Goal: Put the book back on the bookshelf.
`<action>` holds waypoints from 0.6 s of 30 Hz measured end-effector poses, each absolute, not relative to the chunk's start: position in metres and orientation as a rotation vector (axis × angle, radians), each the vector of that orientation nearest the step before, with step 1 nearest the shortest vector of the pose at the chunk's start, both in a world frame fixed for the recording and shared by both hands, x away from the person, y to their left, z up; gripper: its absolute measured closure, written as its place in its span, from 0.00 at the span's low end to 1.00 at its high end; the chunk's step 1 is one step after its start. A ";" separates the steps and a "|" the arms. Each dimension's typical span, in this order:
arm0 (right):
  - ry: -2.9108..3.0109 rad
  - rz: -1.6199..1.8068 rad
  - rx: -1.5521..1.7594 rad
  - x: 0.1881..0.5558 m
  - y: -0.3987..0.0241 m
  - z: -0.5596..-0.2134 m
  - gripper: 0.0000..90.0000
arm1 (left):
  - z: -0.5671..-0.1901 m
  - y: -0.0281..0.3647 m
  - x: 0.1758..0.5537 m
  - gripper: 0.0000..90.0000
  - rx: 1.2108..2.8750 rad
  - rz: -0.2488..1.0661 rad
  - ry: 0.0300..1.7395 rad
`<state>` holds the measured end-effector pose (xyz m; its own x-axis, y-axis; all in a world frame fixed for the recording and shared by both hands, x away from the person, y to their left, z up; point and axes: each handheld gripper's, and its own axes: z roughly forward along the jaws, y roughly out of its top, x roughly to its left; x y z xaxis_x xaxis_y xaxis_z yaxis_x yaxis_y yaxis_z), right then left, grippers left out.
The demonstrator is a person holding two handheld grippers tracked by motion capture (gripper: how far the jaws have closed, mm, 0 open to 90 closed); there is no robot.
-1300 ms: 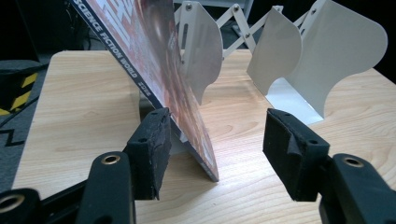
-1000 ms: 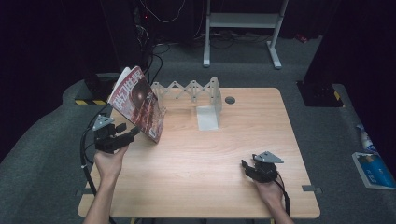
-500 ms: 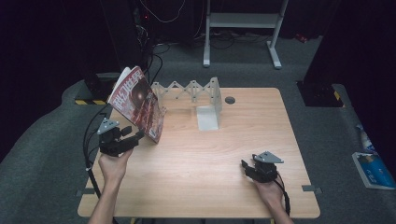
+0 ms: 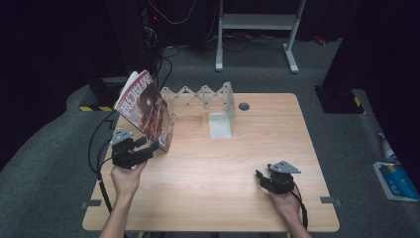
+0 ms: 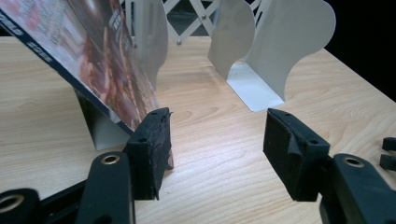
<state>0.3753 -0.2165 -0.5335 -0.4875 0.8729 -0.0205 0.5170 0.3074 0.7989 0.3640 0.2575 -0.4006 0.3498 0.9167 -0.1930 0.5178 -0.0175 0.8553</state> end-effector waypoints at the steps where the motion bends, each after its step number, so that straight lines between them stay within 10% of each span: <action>1: 2.125 1.045 1.232 0.375 -0.216 -0.534 0.49 | -0.401 0.257 0.364 0.46 1.673 0.528 1.297; 18: 2.128 1.048 1.228 0.375 -0.216 -0.534 0.49 | -0.412 0.242 0.366 0.46 1.688 0.474 1.273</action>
